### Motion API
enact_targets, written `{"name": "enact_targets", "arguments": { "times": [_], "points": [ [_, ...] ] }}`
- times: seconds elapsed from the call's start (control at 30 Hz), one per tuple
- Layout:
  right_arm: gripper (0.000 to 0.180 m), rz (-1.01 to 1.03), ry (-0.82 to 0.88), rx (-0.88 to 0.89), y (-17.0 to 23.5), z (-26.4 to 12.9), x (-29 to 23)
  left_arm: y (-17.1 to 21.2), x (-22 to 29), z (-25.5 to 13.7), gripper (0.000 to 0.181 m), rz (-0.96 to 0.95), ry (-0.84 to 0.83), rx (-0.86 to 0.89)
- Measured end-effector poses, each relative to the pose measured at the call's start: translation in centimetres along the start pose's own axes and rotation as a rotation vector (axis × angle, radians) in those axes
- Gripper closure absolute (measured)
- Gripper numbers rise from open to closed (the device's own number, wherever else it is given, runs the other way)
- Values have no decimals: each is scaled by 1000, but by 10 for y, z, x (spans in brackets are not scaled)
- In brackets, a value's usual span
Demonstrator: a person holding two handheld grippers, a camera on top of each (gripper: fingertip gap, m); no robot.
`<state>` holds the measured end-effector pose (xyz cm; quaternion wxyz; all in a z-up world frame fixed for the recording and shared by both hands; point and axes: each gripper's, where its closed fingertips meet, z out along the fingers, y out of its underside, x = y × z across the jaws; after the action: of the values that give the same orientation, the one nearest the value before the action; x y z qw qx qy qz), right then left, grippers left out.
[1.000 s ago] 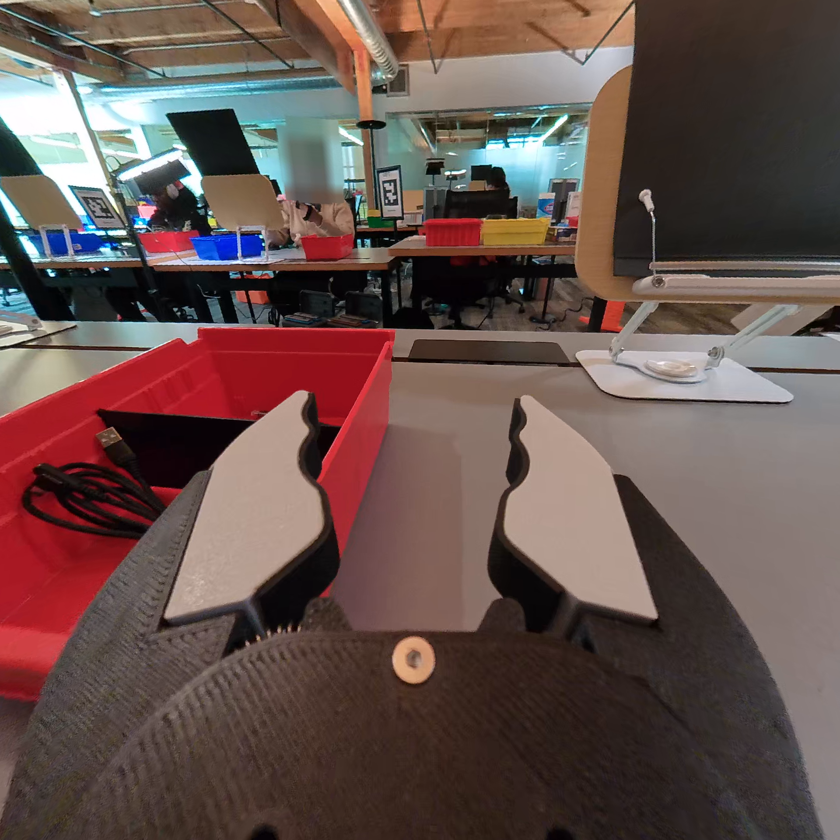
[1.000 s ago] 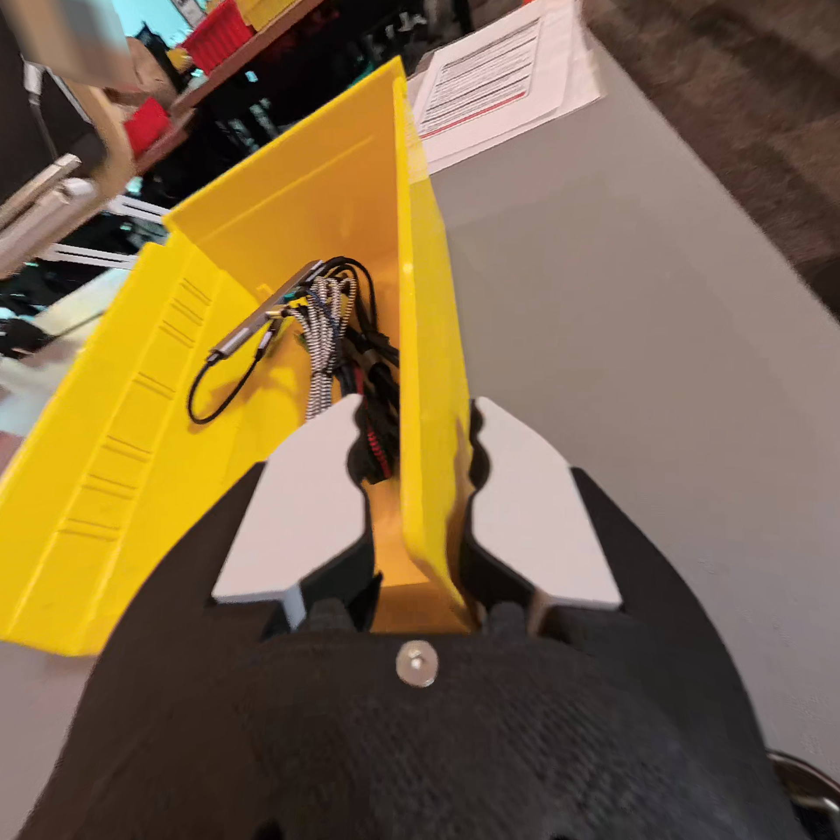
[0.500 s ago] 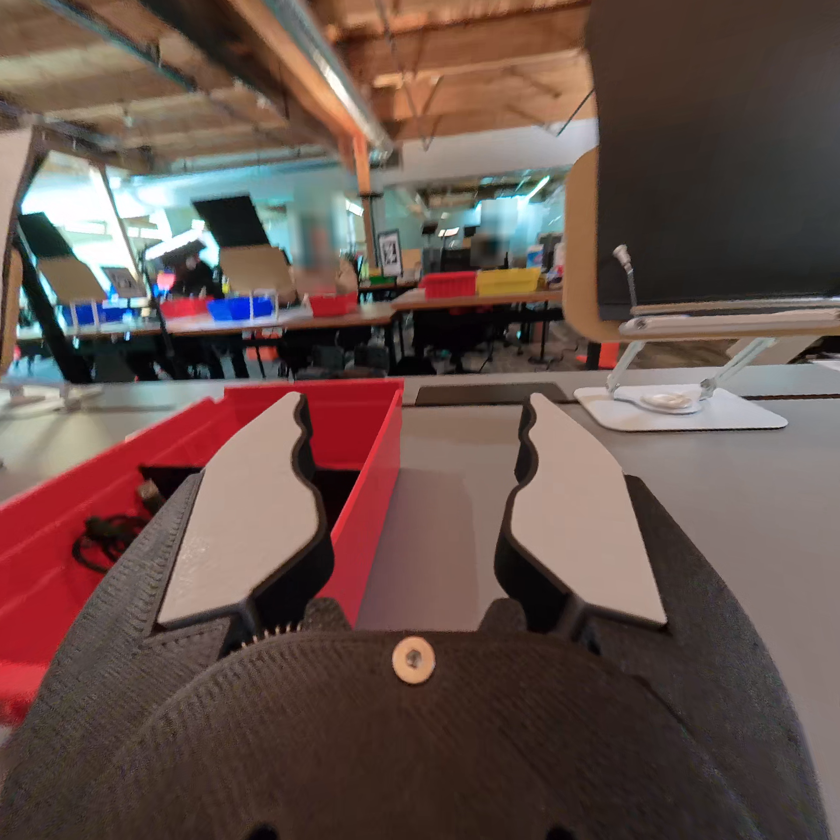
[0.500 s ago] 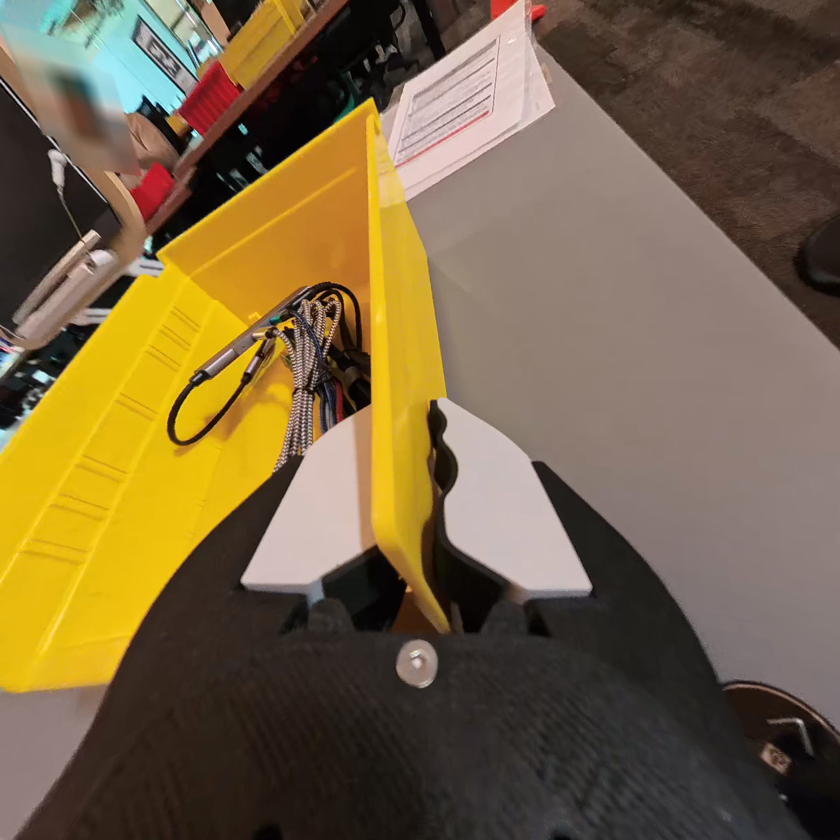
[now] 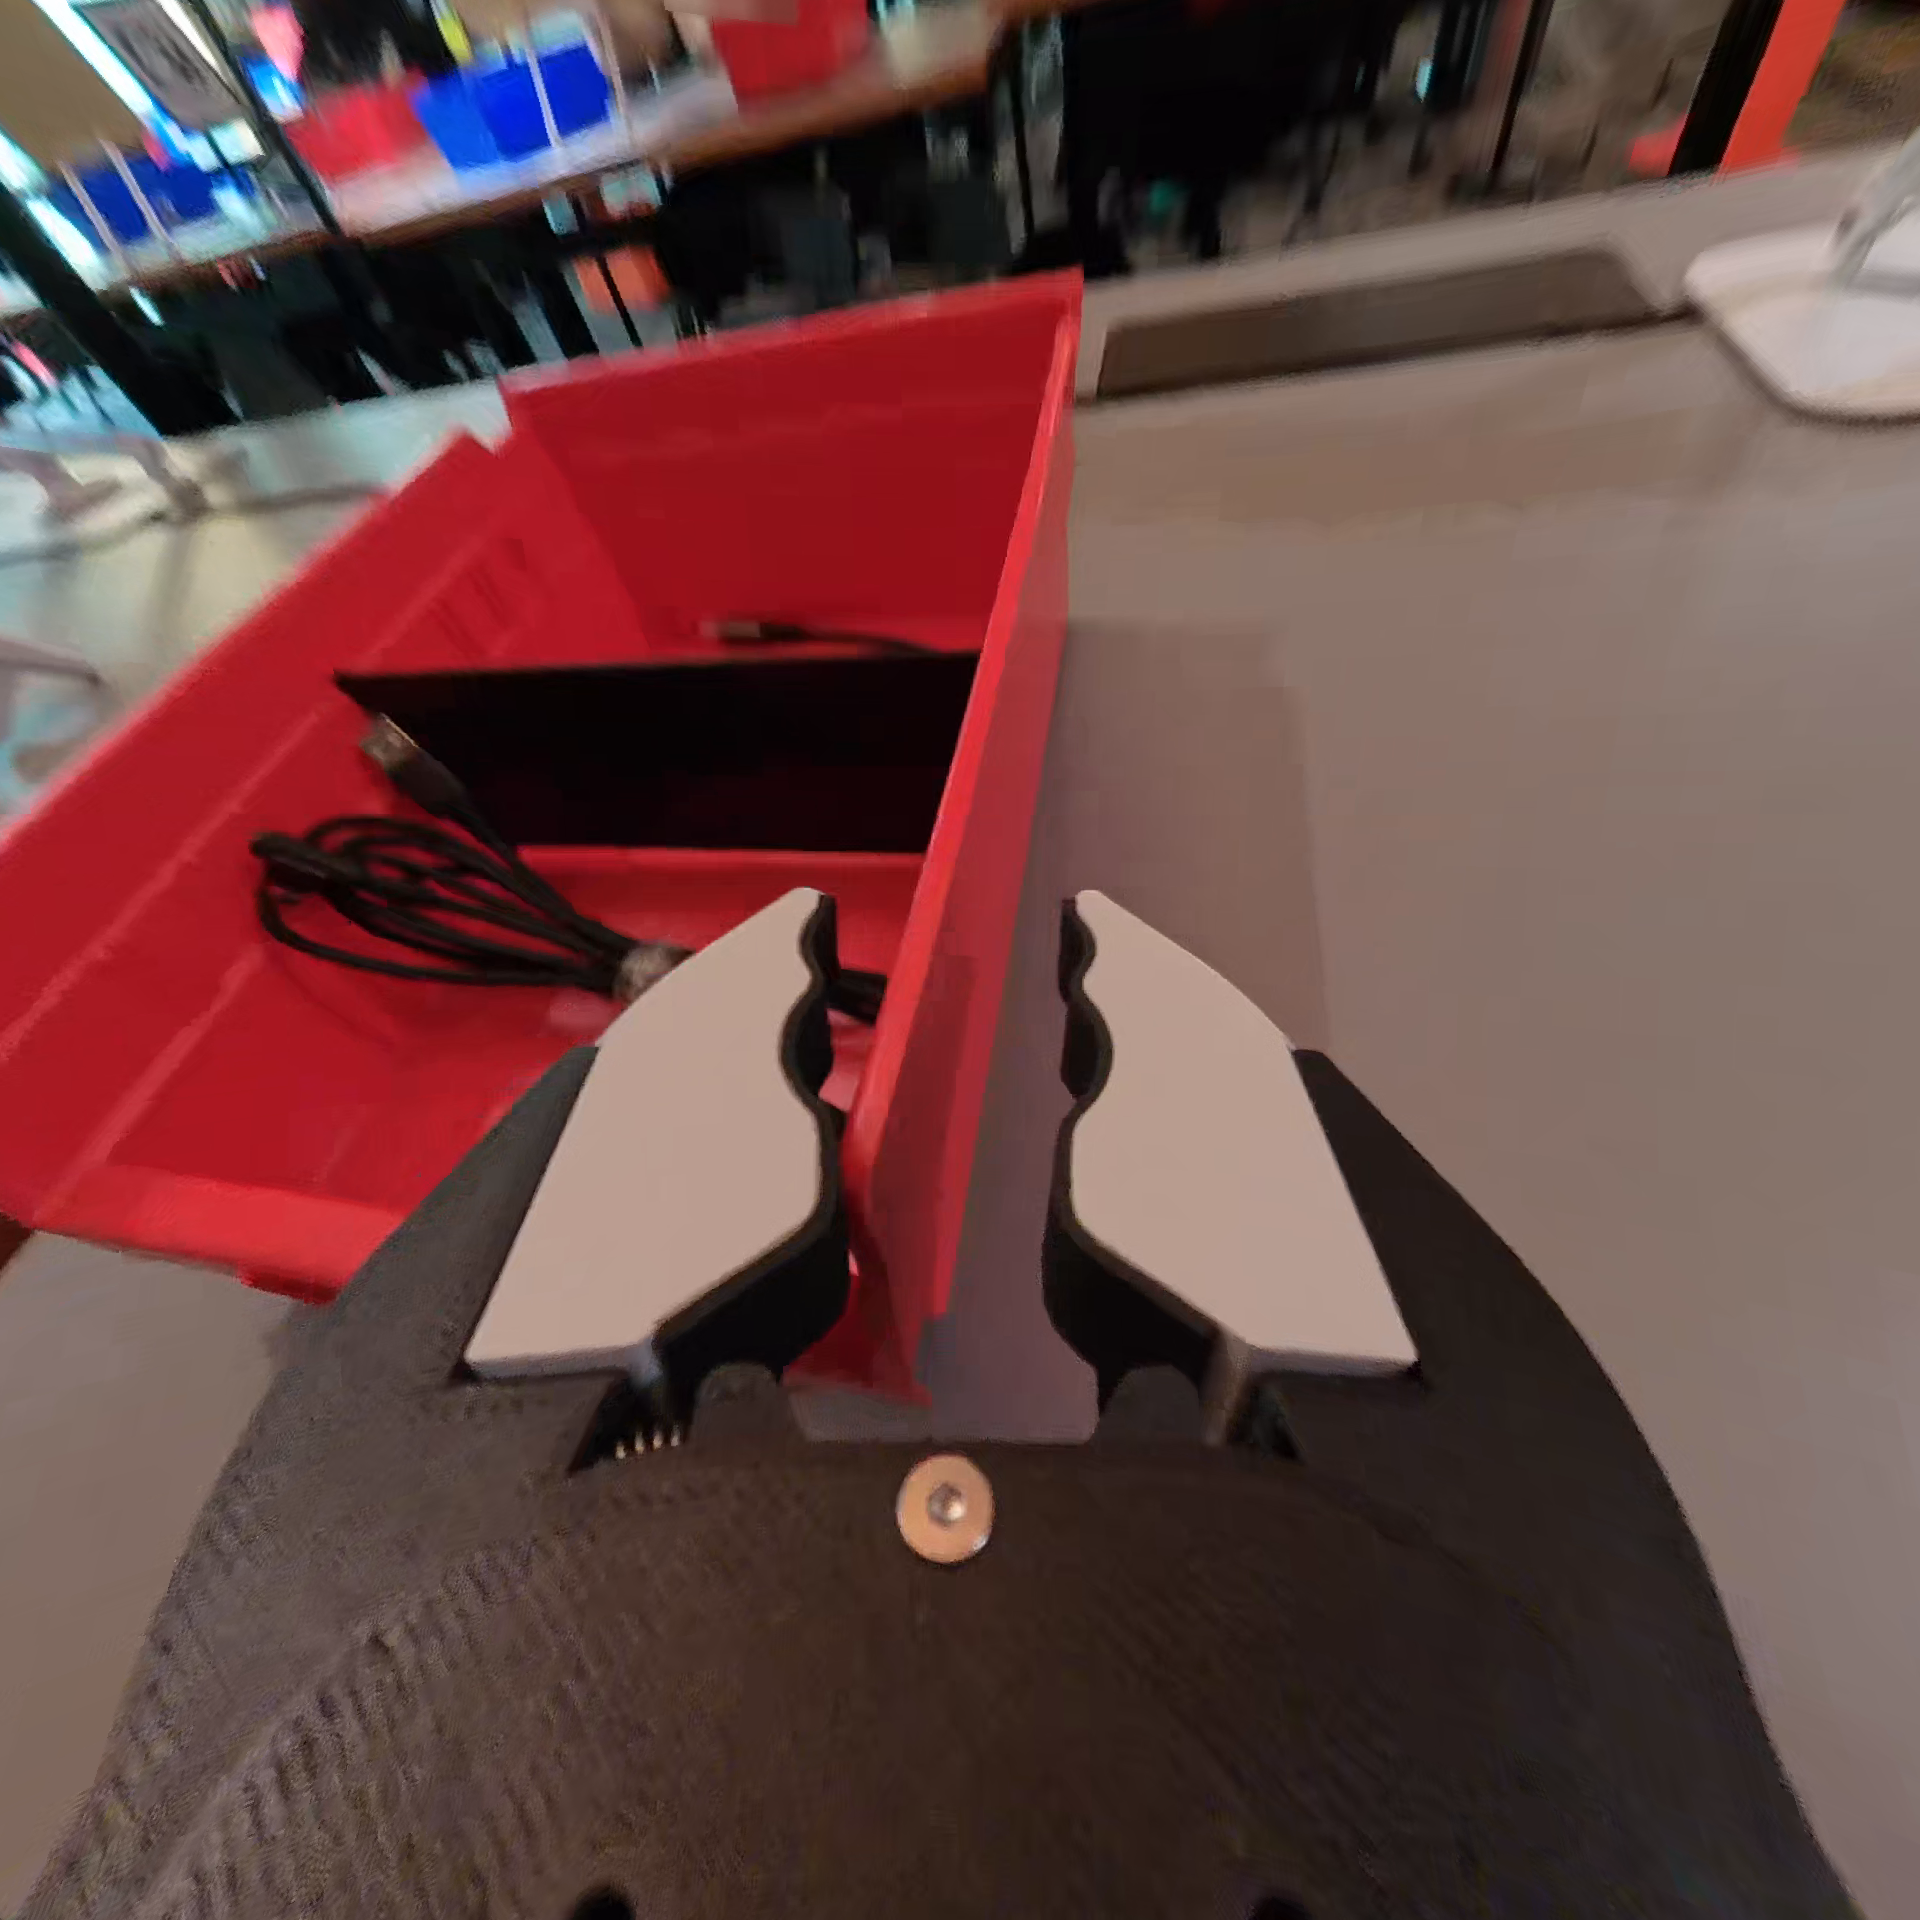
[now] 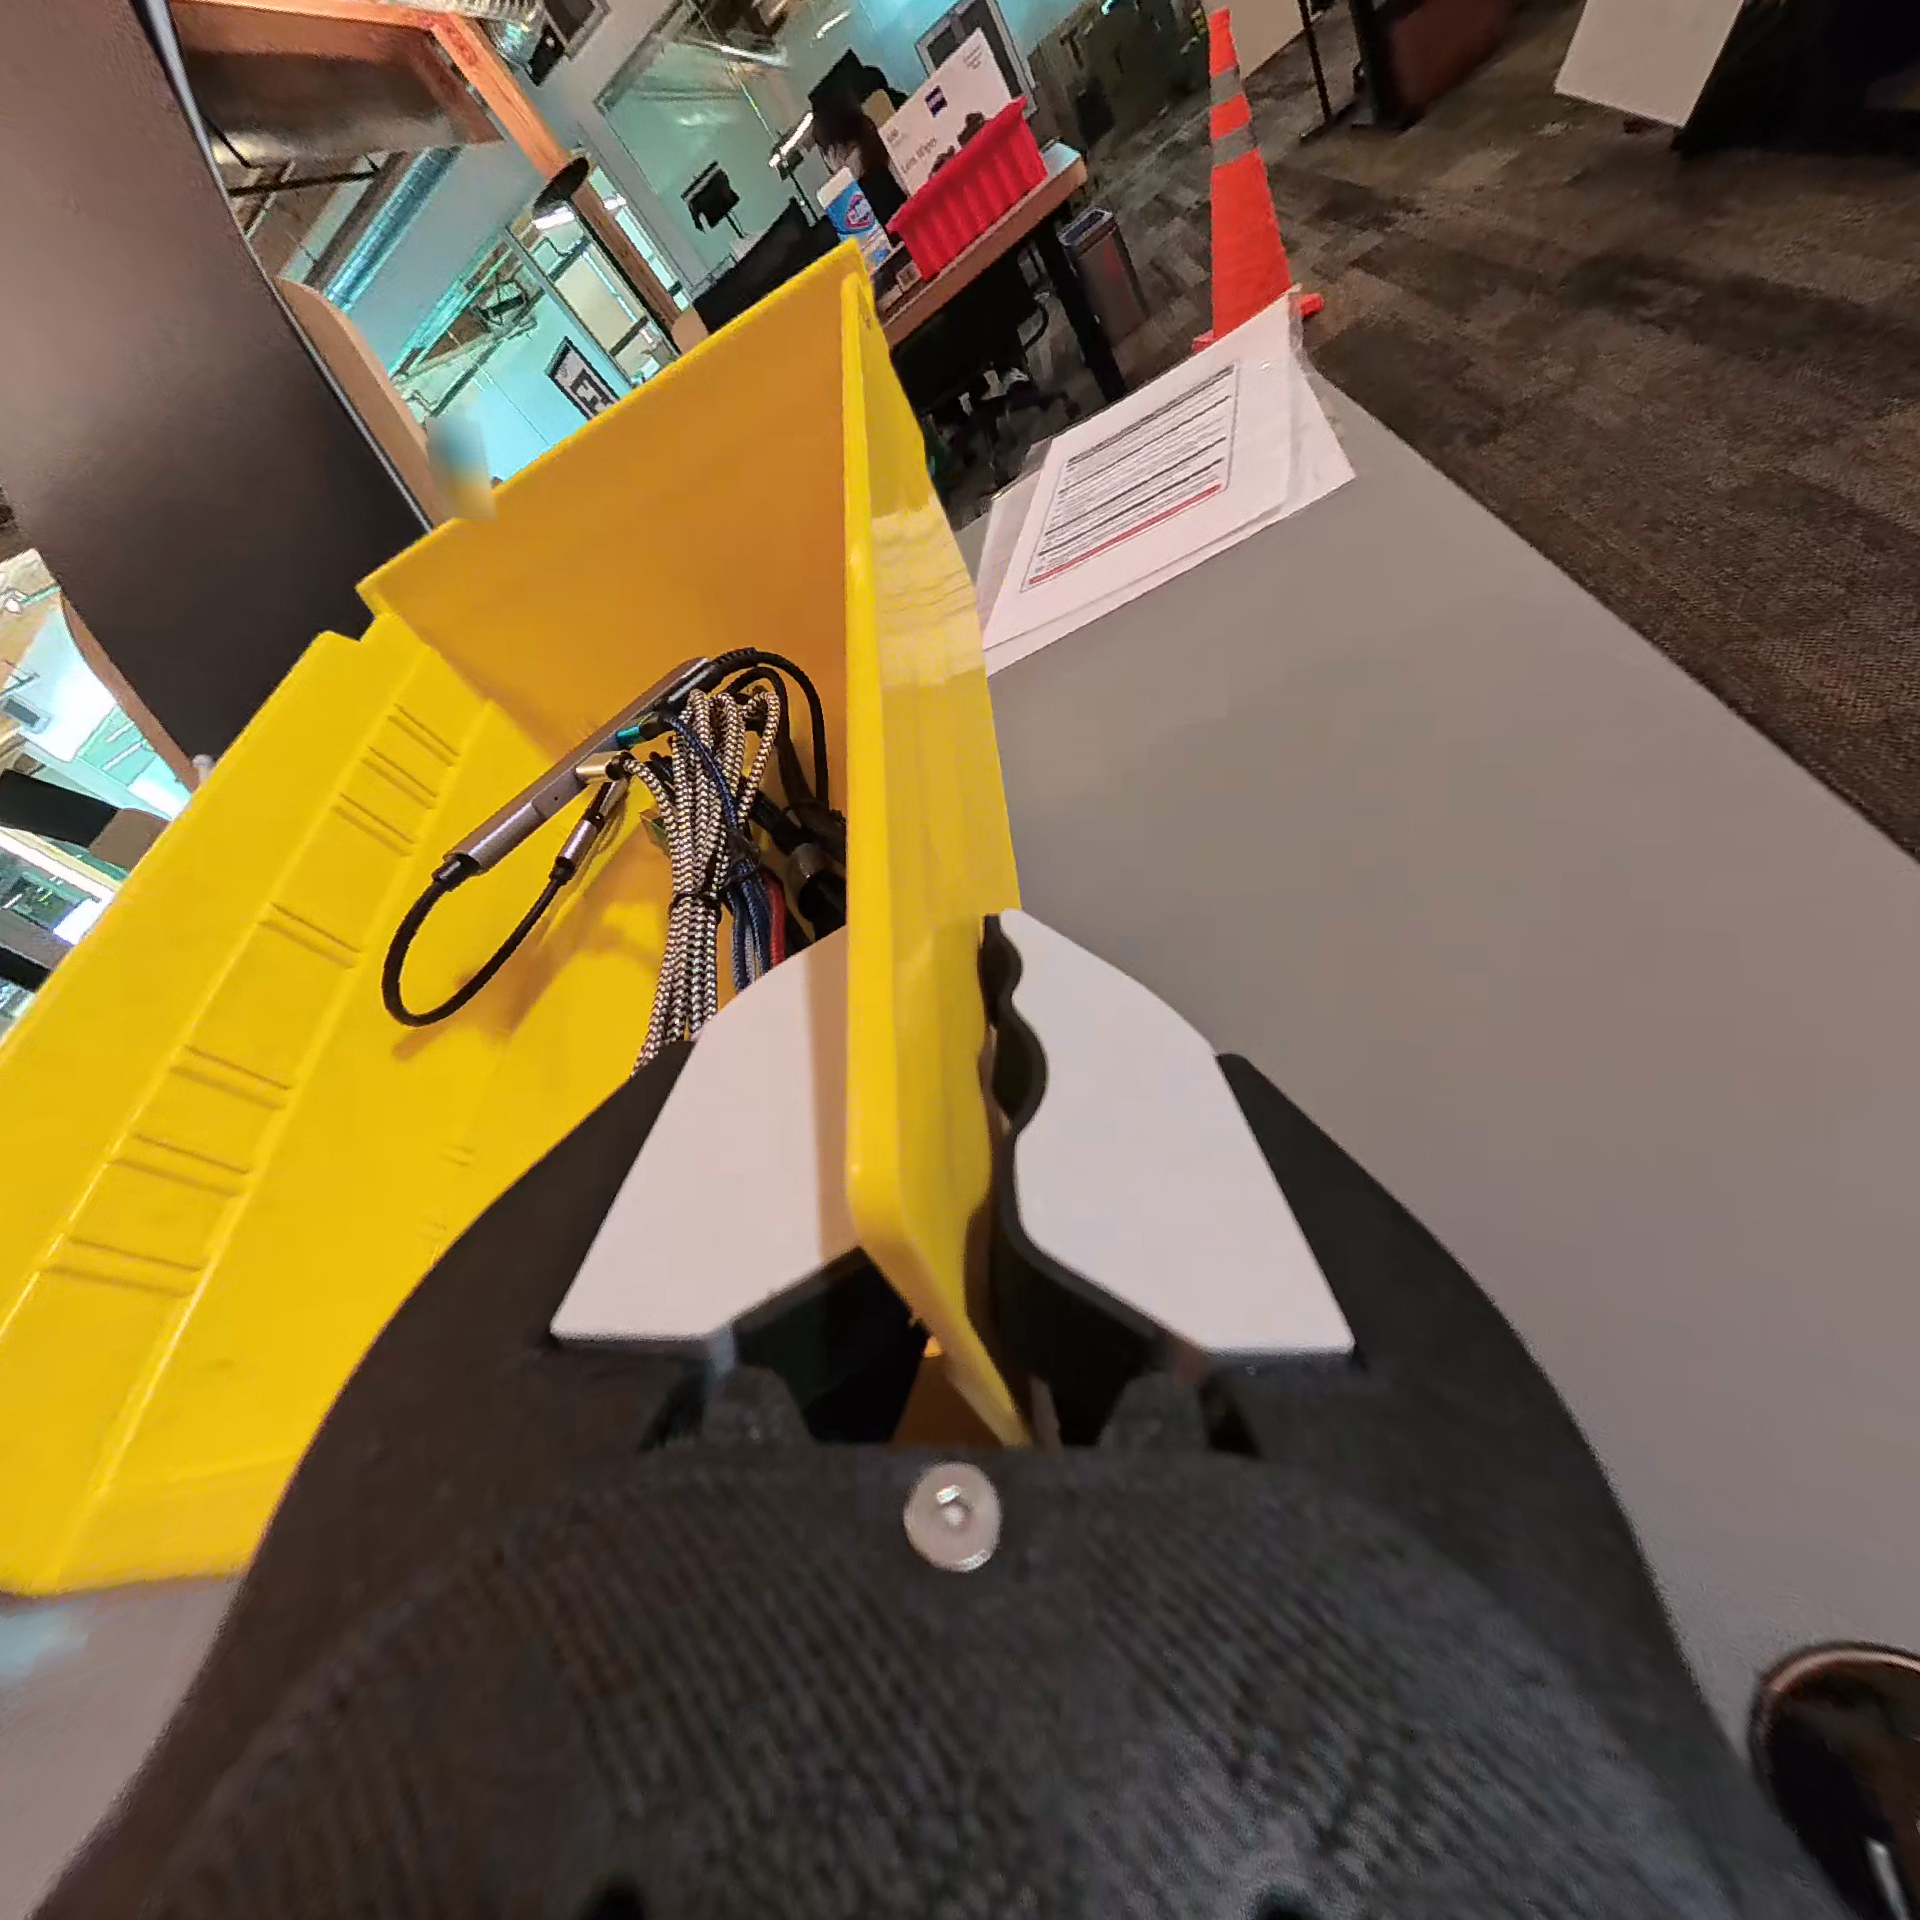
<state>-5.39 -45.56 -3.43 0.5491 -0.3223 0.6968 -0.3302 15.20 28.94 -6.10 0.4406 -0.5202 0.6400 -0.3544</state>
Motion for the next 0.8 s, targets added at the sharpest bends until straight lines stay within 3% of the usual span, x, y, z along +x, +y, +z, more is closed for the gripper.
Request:
{"name": "enact_targets", "arguments": {
  "times": [0.07, 0.23, 0.37, 0.47, 0.8],
  "points": [
    [170, -14, -13, -13, 3, 3, -7, 6, -4, 8, 130, 2, -22, -20],
    [170, -70, -55, -67, 16, 13, -33, 14, -9, 17, 144, 143, -72, -69],
    [170, -86, -108, -122, 31, 22, -59, 13, 5, 22, 172, 94, 63, -80],
    [170, -104, -144, -160, 43, 28, -80, 10, 4, 20, 173, 73, 68, -64],
    [170, -55, -338, -400, 131, 59, -182, -55, -34, -23, 170, -46, 102, 92]
  ]
}}
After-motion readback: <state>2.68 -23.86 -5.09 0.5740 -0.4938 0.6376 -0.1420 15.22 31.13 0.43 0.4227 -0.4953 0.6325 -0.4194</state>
